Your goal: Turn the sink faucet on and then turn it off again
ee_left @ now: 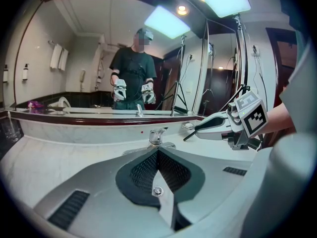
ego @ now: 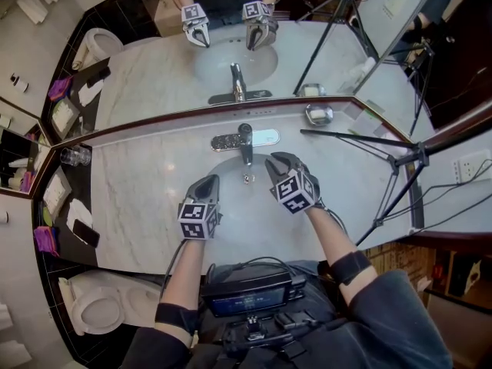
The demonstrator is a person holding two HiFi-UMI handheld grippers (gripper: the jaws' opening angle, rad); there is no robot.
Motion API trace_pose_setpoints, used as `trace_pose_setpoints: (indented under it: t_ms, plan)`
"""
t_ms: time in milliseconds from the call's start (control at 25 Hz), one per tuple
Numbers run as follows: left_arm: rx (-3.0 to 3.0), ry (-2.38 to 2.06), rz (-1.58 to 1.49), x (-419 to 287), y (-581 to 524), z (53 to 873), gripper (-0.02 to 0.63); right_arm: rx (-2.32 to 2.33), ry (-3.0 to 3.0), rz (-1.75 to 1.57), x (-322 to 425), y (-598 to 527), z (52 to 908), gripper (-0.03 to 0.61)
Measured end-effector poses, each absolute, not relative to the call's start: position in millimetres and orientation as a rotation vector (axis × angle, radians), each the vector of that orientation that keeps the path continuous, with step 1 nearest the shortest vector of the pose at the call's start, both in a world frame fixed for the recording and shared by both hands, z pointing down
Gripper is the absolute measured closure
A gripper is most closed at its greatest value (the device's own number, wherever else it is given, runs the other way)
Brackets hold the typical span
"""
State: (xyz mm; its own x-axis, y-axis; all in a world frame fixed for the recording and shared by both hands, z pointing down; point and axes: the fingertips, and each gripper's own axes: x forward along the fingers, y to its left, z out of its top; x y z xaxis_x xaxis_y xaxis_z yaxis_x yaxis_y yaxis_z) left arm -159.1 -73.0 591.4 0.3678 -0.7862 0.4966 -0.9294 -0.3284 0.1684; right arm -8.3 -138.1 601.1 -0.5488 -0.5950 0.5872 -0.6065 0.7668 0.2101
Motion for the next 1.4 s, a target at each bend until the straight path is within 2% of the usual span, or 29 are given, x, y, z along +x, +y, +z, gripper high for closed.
trace_pose_setpoints:
  t_ms: [280, 480, 880, 1000, 1400]
  plan:
    - [2.193, -1.493, 0.447, -162, -74, 596, 0.614, 0.624, -2.151, -0.382, -48, -154, 610, 0.382]
    - [2.177, -1.500, 0.438, -166, -73, 599, 0.614, 0.471, -2.036, -0.606, -72, -168, 612, 0.348]
    - [2.154, -1.503, 0.438, -172, -75, 606, 0.614, 0.282, -1.943, -0.690, -98, -177, 637, 0.353]
    - [2.151, -1.501, 0.439, -172, -75, 608, 0.614, 0.262, -1.936, -0.692, -98, -174, 642, 0.385]
    - [2.149, -1.486, 0.441, -168, -77, 612, 0.614, 0.214, -1.882, -0.731, -95, -171, 644, 0.396]
